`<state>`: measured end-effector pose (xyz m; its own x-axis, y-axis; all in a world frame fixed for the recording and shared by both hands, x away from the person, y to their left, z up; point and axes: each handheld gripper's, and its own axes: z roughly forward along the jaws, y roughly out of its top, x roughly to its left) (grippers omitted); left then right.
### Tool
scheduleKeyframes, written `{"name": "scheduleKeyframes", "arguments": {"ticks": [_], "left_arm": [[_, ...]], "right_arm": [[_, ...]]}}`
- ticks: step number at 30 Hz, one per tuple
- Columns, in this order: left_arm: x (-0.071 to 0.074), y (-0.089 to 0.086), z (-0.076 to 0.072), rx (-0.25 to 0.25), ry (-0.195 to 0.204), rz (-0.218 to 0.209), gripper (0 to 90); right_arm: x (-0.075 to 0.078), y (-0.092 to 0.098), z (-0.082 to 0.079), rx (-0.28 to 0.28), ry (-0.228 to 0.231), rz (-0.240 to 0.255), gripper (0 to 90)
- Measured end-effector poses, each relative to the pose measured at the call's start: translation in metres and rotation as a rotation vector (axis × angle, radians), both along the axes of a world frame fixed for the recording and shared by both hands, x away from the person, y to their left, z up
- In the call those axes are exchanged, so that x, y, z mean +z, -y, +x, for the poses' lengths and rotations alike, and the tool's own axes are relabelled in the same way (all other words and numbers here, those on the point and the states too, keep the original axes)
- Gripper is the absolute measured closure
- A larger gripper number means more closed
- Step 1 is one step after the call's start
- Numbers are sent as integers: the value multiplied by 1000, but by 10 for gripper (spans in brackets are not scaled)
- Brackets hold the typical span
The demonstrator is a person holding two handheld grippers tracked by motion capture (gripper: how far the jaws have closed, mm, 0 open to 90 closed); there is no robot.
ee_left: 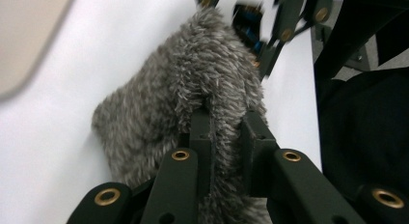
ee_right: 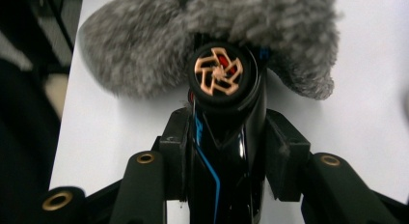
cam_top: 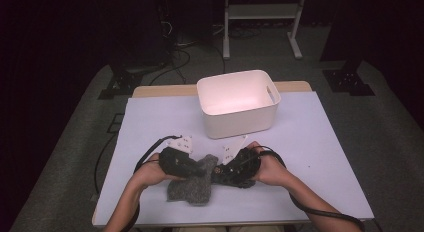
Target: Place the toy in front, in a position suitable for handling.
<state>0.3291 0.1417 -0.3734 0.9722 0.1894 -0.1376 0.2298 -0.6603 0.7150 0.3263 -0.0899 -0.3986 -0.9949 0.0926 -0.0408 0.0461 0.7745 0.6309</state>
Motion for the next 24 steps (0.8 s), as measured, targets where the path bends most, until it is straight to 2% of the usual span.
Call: {"name": "scheduleKeyframes", "arguments": {"ticks": [3,5,7,11,14,16,18,24], "left_arm": [[28,3,-1,-13,38,-23,787],[42,10,-3,-30,67,5,787],[46,19,-3,-44,82,45,786],[51,30,-1,-65,87,49,786],[53,35,-2,-73,97,63,785],[54,36,-2,-68,98,69,784],[53,35,-2,-63,104,94,783],[48,43,-1,-77,90,80,784]], "right_arm": [[8,2,0,-21,32,102,566],[12,6,1,-31,8,164,566],[10,11,2,-36,0,203,566],[7,23,1,-59,-2,252,565],[9,31,-2,-70,2,252,566],[13,37,-3,-70,9,236,563],[15,42,-5,-74,21,218,562],[20,53,-13,-83,40,204,565]]}}
